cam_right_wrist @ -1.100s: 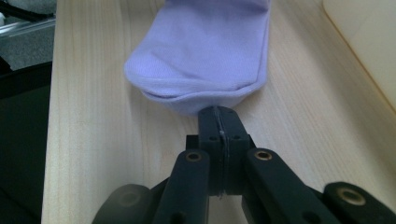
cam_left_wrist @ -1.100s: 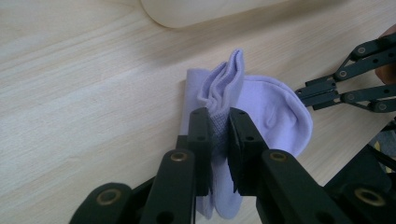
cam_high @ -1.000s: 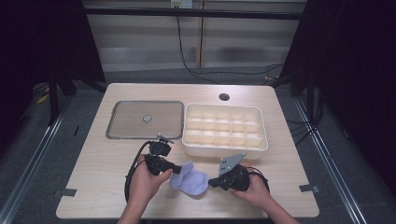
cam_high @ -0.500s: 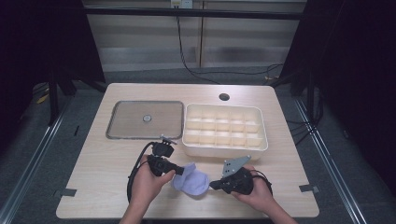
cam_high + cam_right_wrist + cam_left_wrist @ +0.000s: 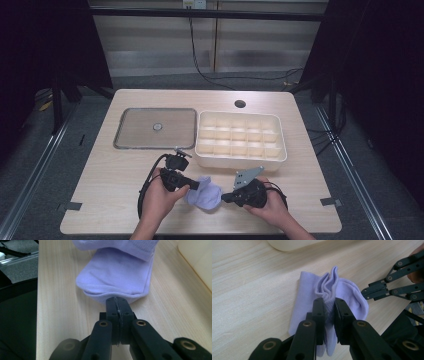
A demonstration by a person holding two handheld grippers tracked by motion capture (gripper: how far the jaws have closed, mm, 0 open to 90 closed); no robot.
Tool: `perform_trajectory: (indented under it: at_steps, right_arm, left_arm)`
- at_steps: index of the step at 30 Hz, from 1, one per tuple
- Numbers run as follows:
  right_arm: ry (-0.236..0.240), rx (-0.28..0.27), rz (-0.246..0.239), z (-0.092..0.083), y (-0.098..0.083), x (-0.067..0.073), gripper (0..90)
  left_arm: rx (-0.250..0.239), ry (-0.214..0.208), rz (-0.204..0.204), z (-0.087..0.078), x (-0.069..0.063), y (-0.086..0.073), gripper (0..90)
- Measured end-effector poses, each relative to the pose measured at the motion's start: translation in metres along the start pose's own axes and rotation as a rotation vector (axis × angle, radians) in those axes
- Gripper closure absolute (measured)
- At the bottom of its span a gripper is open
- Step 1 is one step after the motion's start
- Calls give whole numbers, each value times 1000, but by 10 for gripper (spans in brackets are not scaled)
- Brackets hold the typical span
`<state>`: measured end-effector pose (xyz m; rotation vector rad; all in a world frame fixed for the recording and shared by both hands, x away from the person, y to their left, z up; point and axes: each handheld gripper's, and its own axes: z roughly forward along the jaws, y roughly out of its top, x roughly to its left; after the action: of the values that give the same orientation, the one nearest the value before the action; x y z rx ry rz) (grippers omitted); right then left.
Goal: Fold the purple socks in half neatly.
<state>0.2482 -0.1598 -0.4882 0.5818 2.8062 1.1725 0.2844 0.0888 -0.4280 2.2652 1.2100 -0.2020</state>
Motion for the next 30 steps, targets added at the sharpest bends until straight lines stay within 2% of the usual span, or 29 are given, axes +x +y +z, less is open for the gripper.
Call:
perform_trajectory:
  at_steps: [7, 10, 11, 12, 14, 16, 21, 22, 30]
  right_arm:
    - [-9, -4, 2, 1, 0, -3, 891]
    - [-14, 2, 3, 1, 0, -3, 892]
    - [-14, -1, 3, 2, 1, -4, 893]
    - [-13, -4, 7, 2, 1, -4, 894]
    - [-15, -3, 4, 3, 1, -5, 893]
    - [-11, 2, 8, 3, 1, -4, 893]
    - [-12, 1, 13, 4, 1, -5, 893]
    - [-13, 1, 11, 4, 1, -5, 893]
    - [-12, 0, 7, 5, 2, -5, 895]
  left_arm:
    - [6, -1, 12, 4, -2, 1, 800]
    - [2, -4, 5, 5, -4, 0, 799]
    - [5, -4, 15, 6, -4, 0, 800]
    - [-1, -2, 8, 6, -5, 0, 800]
    - [11, -2, 23, 7, -5, 1, 800]
    - [4, -4, 14, 9, -7, 1, 800]
    - [24, 2, 30, 12, -9, 1, 800]
    - [16, -2, 22, 14, -10, 1, 799]
    - [15, -2, 32, 18, -15, 1, 798]
